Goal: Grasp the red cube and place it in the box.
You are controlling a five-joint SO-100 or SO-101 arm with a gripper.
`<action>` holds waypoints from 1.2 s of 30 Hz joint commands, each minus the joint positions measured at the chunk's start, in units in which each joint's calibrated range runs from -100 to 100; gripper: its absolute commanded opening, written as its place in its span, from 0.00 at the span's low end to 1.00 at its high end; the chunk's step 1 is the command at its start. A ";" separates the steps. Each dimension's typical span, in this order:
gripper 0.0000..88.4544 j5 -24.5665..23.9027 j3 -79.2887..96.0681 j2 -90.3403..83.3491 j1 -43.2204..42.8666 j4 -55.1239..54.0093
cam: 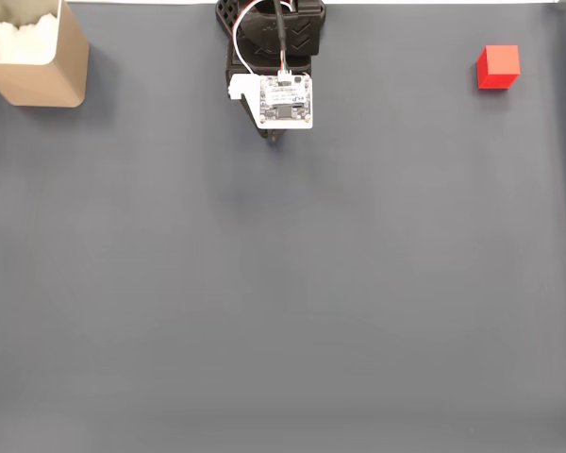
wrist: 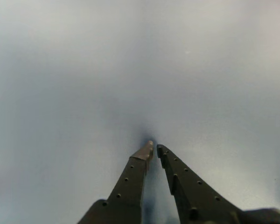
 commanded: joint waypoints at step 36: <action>0.00 -1.90 -7.21 6.67 0.70 -25.52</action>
